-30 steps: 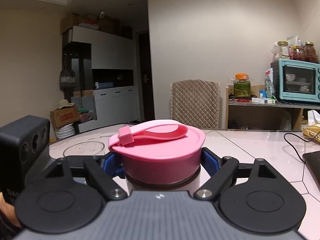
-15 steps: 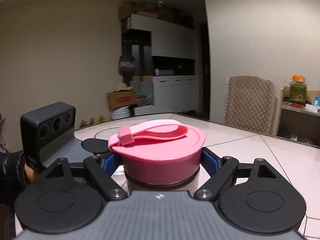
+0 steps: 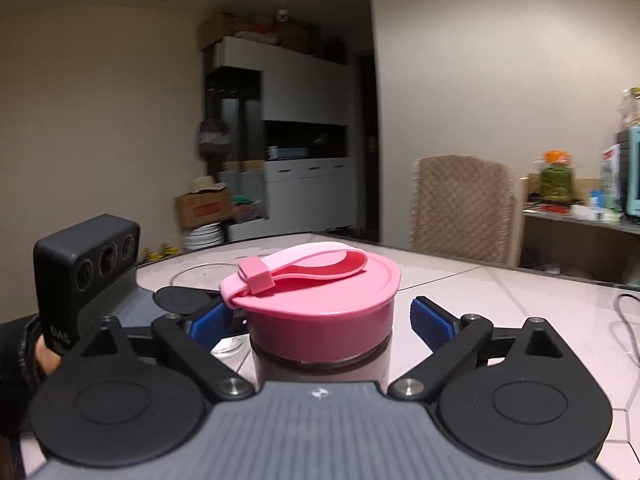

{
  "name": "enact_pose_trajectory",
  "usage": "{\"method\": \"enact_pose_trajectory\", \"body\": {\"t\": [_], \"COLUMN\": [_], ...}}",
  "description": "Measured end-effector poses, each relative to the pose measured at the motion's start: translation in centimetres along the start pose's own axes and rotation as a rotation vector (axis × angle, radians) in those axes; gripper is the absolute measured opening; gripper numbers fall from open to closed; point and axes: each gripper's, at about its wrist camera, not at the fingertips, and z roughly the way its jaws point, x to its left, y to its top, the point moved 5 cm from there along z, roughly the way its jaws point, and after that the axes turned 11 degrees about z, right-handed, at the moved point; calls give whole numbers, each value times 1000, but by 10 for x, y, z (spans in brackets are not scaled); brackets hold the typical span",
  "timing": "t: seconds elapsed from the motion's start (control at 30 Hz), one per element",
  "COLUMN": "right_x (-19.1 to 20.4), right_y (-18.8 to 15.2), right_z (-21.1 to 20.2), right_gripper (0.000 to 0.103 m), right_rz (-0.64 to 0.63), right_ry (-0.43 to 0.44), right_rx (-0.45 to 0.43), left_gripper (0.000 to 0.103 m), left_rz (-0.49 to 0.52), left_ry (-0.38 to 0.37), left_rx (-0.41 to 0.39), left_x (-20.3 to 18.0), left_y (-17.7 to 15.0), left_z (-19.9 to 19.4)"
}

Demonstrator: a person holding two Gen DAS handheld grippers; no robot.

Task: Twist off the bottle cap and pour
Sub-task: 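Twist the pink cap with the right gripper, then open and rotate back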

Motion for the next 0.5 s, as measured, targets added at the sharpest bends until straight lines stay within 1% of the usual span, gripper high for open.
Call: {"method": "enact_pose_trajectory", "body": {"t": [0.03, 0.17, 0.3, 0.5], "right_x": [2, 11, 13, 14], "right_y": [-1, -4, -7, -11], "right_z": [-1, -1, 2, 8], "right_gripper": [99, 99, 99, 99], "right_rz": [3, 30, 31, 43], "right_ry": [-18, -75, -119, -136], "right_rx": [-9, -38, -52, -56], "left_gripper": [90, 90, 90, 90], "left_rz": [0, 0, 0, 0], "left_ry": [0, 0, 0, 0], "left_rx": [0, 0, 0, 0], "left_x": [0, 0, 0, 0], "left_y": [0, 0, 0, 1], "left_z": [0, 0, 0, 0]}}
